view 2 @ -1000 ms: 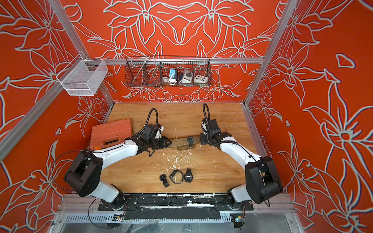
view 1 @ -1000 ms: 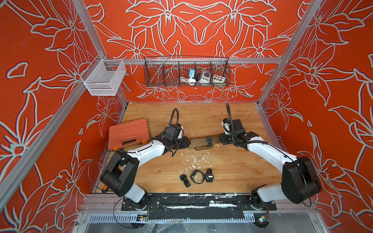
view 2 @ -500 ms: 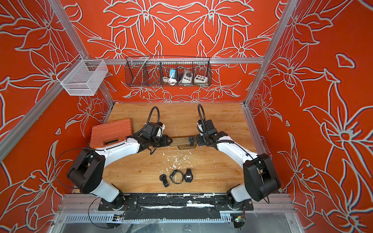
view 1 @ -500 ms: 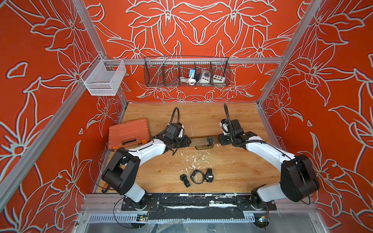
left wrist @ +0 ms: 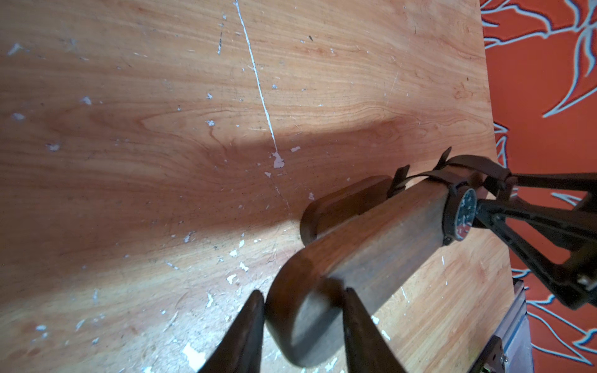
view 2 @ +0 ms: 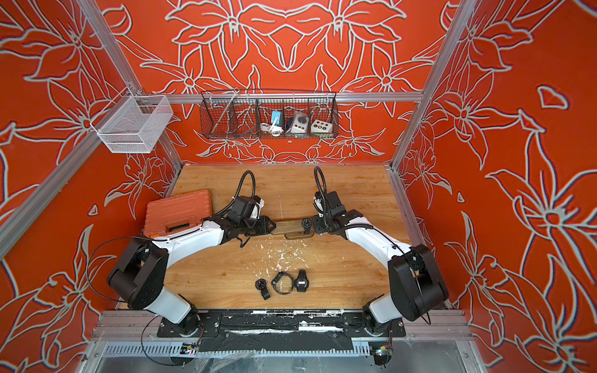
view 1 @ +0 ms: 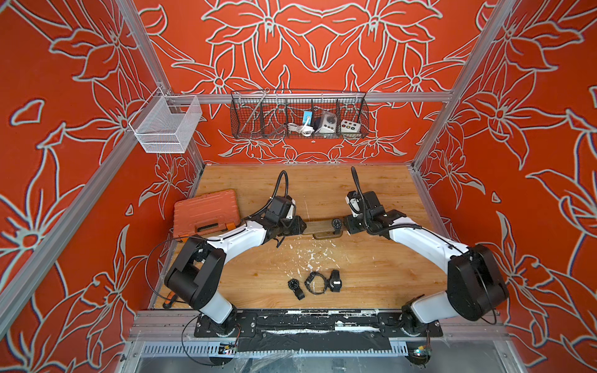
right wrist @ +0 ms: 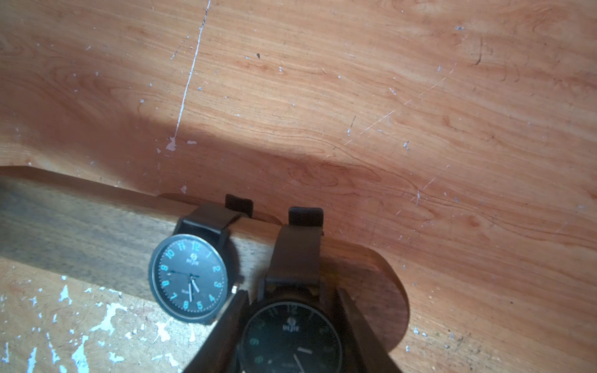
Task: Place watch on stand
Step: Place the watch on the stand.
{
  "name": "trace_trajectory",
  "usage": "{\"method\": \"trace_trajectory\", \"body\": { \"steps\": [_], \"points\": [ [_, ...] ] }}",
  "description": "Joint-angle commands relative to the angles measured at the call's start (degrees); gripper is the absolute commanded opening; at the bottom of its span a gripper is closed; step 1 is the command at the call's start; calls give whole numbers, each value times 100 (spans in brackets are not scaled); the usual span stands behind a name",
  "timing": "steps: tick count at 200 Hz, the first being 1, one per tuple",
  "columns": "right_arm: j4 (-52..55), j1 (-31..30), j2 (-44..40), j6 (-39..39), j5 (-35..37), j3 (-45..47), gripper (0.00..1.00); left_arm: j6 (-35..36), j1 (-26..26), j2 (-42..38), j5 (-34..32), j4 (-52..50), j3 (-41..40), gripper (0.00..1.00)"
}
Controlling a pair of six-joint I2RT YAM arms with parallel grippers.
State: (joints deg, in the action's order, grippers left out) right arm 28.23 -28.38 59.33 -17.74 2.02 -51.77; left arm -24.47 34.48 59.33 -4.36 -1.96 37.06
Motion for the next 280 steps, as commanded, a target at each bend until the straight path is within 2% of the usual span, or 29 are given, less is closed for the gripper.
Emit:
{"method": "trace_trajectory", "body": {
  "steps": [1, 55, 118, 203, 280],
  "points": [
    [-367, 242, 238, 231, -89, 4, 26, -585, -296, 283, 386, -351, 100, 76],
    [-946, 740, 985, 275, -216, 140, 26, -906, -670, 1255, 1198, -330, 465, 77],
    [-1284, 990, 1673, 354, -401, 79, 27, -970, -679, 1772, 1559, -222, 680, 72],
    [-1316, 949, 2044, 385, -1014, 59, 27, -1025, -679, 2303, 1885, -160, 927, 57],
    [-1177, 673, 2060, 466, -848, 89, 27, -1001, -679, 2679, 2000, -160, 1204, 49]
  ]
}}
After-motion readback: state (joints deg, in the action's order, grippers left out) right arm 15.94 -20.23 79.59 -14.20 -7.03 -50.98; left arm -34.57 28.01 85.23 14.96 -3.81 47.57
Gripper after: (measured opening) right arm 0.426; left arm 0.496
